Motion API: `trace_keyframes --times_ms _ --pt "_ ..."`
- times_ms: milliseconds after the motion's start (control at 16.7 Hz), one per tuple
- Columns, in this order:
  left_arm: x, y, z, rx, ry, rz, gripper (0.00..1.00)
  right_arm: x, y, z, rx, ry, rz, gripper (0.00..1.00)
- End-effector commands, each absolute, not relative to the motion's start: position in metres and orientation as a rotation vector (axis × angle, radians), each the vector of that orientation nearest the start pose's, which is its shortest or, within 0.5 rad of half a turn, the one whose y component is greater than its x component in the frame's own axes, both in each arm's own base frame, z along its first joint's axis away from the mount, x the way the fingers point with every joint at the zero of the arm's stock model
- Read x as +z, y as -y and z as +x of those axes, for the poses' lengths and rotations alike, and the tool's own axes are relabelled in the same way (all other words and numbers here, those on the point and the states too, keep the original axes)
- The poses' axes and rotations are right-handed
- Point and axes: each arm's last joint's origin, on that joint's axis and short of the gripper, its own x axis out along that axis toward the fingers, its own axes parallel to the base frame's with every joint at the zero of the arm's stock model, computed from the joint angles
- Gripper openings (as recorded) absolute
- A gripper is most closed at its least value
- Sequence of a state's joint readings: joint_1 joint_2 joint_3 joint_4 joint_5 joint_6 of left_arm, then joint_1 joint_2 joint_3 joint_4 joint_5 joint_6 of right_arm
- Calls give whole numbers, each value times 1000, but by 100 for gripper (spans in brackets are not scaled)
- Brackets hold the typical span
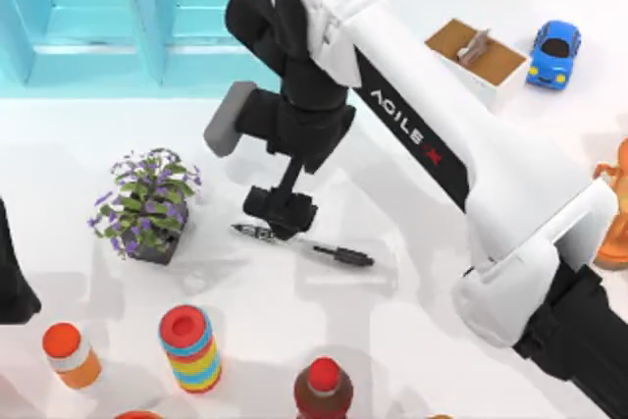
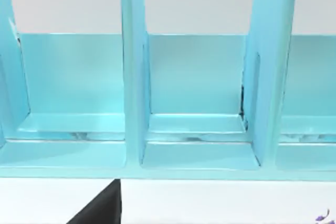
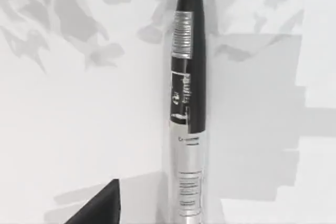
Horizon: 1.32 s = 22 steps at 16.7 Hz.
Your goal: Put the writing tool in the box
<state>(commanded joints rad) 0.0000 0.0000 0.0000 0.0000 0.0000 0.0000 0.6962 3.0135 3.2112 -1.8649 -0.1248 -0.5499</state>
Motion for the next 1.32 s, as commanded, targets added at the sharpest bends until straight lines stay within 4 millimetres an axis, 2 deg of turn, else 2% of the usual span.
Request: trace_keyframes --times_ms 420,780,1320 --pt "160 1 106 0 0 0 100 91 -330 365 1095 -1447 -875 100" --pt "160 1 106 0 0 0 100 85 -330 363 1096 -1448 -876 100" --pt "160 1 106 0 0 0 100 85 -330 363 1096 -1448 -876 32"
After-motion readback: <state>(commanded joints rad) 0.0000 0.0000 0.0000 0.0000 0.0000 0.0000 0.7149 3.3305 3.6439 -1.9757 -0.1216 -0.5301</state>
